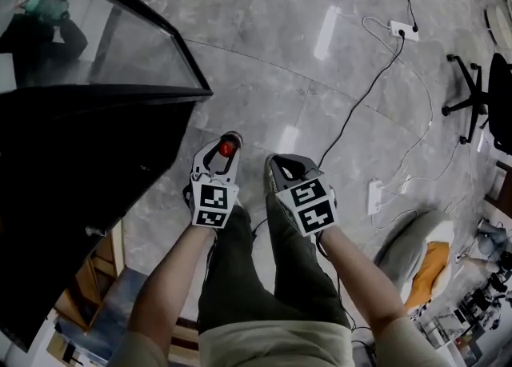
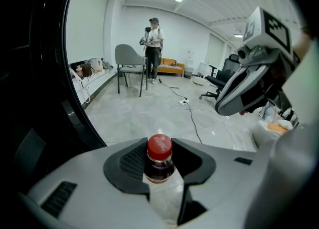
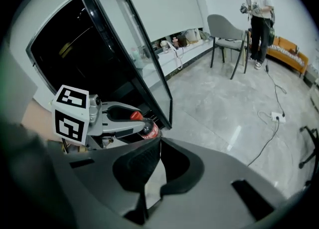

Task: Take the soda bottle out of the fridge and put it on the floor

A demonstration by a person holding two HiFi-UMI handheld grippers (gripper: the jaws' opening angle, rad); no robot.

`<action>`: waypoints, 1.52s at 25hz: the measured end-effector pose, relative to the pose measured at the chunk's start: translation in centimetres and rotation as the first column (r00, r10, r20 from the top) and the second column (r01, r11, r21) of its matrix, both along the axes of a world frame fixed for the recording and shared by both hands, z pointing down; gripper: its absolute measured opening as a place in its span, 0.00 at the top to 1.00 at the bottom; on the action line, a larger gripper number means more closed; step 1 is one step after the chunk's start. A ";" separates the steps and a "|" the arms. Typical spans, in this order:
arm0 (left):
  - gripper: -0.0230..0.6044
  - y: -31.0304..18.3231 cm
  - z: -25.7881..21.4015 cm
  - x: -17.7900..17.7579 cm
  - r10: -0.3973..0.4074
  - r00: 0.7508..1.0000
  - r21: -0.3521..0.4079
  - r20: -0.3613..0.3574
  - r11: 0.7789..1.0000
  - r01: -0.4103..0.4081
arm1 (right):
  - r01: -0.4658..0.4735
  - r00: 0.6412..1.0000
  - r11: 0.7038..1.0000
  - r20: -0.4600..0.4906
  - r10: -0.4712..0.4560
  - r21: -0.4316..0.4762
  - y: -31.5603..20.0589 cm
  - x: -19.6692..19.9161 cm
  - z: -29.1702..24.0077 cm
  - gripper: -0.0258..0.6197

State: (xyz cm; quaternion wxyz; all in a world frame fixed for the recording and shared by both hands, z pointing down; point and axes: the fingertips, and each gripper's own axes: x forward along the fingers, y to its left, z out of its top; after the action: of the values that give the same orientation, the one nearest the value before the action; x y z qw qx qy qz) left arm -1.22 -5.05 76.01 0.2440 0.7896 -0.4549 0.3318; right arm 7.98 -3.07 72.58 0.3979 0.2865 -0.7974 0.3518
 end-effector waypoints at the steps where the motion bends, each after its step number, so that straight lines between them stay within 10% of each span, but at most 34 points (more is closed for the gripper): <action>1: 0.74 0.3 1.3 0.0 0.002 1.000 -0.008 0.003 1.000 -0.002 | -0.011 1.000 1.000 0.017 0.012 -0.020 0.3 -0.1 1.2 0.96; 38: 0.74 8.8 36.9 1.9 0.045 0.995 -0.241 0.085 0.970 -0.023 | 0.022 0.999 0.993 -0.044 -0.027 -0.115 8.8 0.1 37.7 0.96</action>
State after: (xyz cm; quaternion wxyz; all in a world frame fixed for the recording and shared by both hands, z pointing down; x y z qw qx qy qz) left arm 0.70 3.79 112.86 0.3112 0.7462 -0.4083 0.4238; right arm 8.04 5.77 110.33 0.4358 0.2614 -0.7702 0.3853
